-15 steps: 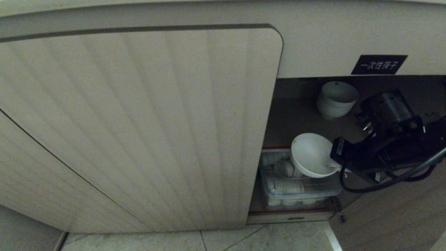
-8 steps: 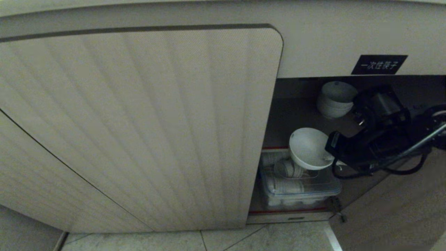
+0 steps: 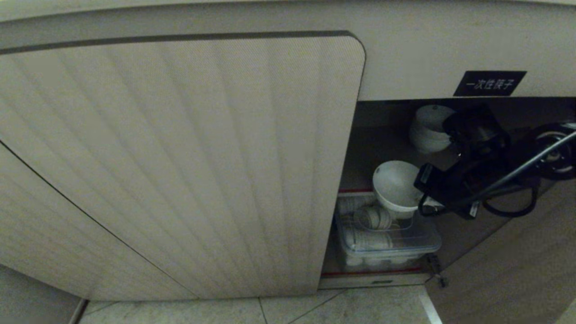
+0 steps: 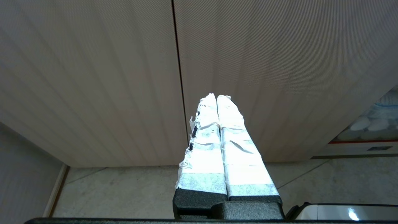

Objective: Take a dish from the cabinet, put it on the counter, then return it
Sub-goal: Put it back into the cabinet

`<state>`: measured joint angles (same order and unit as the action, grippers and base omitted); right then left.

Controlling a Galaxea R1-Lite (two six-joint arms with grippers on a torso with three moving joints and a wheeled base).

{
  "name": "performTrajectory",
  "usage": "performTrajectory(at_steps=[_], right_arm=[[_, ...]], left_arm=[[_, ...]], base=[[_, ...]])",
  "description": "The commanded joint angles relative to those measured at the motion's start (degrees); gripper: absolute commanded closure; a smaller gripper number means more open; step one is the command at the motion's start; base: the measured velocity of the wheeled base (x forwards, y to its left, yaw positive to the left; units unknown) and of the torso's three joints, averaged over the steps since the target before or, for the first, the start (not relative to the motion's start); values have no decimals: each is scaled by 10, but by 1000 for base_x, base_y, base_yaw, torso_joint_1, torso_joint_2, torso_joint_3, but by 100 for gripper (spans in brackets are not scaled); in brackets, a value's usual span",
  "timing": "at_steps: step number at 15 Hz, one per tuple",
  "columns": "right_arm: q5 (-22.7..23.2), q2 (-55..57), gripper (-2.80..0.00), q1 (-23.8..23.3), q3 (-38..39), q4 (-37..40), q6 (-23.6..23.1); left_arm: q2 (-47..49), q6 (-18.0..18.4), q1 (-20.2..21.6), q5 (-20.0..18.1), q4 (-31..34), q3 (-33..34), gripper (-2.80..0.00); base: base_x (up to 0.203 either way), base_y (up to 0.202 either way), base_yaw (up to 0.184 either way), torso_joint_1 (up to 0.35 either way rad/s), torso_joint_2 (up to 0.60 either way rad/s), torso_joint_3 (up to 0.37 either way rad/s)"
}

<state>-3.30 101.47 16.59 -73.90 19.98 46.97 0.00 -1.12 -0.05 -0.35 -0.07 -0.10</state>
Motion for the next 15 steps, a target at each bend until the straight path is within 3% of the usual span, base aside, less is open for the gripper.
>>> performTrajectory(at_steps=[1, 7, 15], right_arm=[[-1, 14, 0, 1, -25, 21, 19], [-5, 43, 0, 1, -75, 47, 60], [-26, 71, 0, 1, -121, 47, 75]], left_arm=[[0, 0, 0, 0, 0, 0, 0], [0, 0, 0, 0, 0, 0, 0], [0, 0, 0, 0, 0, 0, 0]], base=[[0, 0, 0, 0, 0, 0], [0, 0, 0, 0, 0, 0], [0, 0, 0, 0, 0, 0]])
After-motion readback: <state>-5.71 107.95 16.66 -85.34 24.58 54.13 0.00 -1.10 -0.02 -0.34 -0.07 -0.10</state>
